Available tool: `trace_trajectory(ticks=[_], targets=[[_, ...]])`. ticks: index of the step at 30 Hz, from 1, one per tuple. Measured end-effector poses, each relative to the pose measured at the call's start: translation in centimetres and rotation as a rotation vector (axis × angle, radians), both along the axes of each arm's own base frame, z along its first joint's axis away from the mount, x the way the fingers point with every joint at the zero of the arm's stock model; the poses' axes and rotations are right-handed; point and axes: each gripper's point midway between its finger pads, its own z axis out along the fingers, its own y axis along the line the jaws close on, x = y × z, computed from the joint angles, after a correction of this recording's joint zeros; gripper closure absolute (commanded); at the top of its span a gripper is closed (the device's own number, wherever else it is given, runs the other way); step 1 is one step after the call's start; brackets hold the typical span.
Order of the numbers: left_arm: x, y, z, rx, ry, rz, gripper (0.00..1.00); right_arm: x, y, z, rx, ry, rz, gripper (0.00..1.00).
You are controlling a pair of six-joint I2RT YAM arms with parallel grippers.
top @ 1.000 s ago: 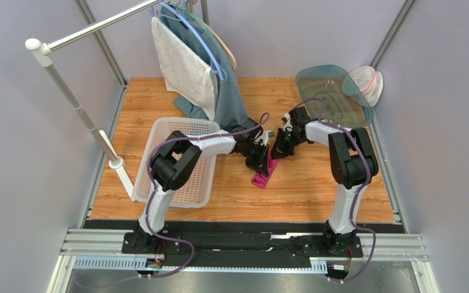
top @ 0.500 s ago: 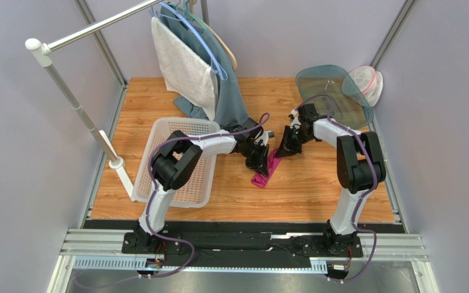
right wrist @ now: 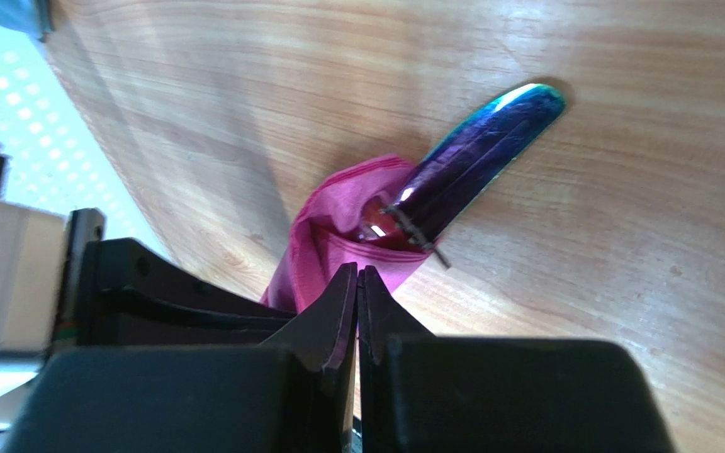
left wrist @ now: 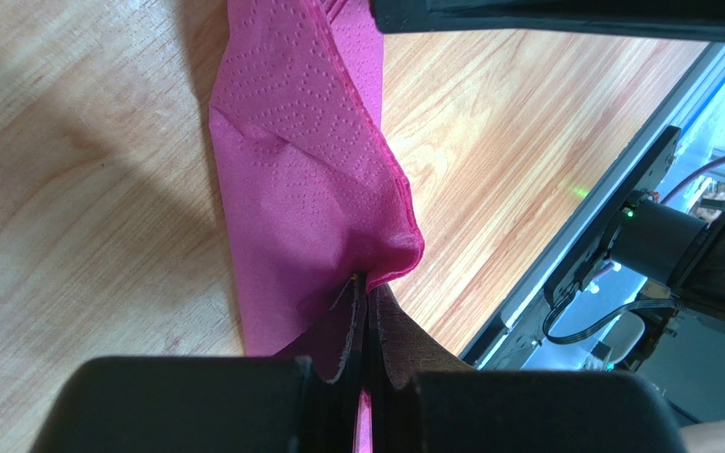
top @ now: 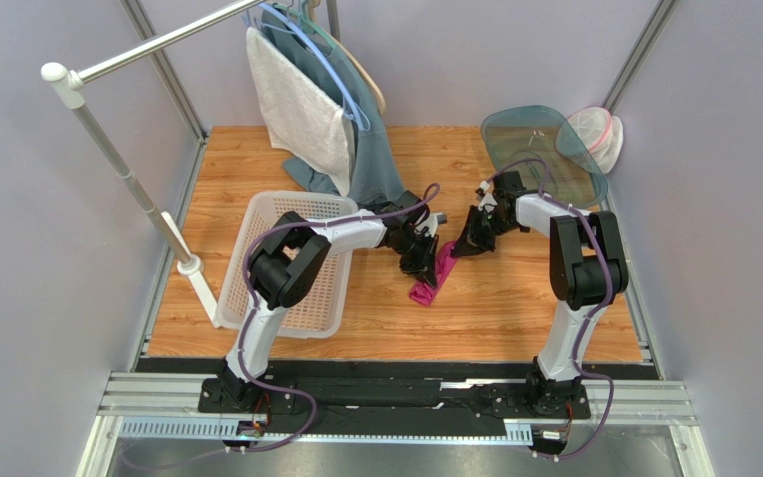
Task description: Place the utensils on the paper napkin and roll it up
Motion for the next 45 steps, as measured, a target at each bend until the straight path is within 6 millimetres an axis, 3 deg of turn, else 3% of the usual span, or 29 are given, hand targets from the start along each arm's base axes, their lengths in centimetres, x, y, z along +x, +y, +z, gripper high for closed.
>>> trace_trajectory(ticks=[5,27,38,45], targets=[[0.0,0.0,0.1,0.002,-0.003,-0.006,0.96,-0.5,0.2,-1.5,0.001,0.031,0.002,1.00],[-0.9,-1.4,0.5,0.020,-0.136,-0.099,0.95,-0.1,0.8,-1.8,0.001,0.025,-0.008,1.00],[-0.8,-2.4,2.0,-0.060,-0.194,-0.118,0.93,-0.1,0.8,-1.8,-0.029,0.016,-0.009,1.00],[-1.6,-2.6,1.8,-0.094,-0.196,-0.159,0.94,-0.1,0.8,-1.8,-0.037,0.015,-0.011,1.00]])
